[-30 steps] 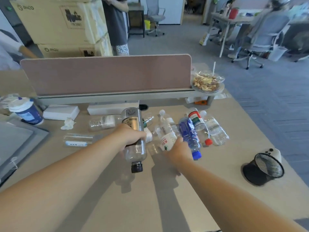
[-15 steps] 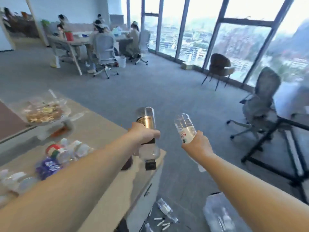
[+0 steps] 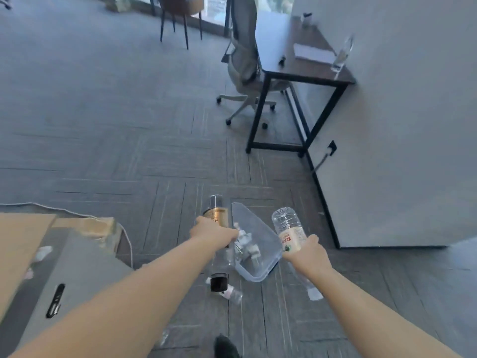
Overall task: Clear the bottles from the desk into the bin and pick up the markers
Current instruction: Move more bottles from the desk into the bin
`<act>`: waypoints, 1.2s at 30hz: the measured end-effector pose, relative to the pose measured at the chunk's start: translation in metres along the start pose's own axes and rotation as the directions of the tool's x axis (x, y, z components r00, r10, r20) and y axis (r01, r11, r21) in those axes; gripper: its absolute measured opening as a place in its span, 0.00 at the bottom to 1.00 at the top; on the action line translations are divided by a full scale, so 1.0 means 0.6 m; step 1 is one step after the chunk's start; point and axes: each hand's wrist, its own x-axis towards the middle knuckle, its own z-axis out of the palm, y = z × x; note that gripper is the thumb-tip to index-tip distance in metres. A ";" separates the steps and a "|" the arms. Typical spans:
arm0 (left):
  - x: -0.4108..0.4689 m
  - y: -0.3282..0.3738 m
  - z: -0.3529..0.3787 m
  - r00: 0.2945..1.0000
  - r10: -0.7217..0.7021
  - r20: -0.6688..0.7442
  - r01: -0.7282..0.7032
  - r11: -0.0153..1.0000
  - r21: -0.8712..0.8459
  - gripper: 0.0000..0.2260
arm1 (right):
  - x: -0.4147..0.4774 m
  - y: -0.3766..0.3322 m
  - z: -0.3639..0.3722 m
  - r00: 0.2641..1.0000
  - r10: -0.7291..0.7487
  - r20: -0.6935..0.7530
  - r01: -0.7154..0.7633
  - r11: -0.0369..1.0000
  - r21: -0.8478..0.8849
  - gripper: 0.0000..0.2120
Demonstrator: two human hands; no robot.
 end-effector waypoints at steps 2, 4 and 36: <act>0.038 -0.001 0.039 0.997 -0.071 -0.012 0.071 0.997 0.017 0.46 | 0.060 0.021 0.017 0.998 0.020 0.055 -0.019 1.000 -0.020 0.32; 0.076 -0.003 0.062 0.992 -0.124 -0.031 0.124 0.992 0.004 0.43 | 0.122 0.023 0.035 0.993 0.021 0.116 -0.016 0.999 -0.042 0.32; 0.160 0.114 0.115 0.985 -0.049 -0.163 0.040 0.998 -0.058 0.41 | 0.264 0.020 -0.030 0.968 -0.054 0.244 0.093 0.983 -0.155 0.19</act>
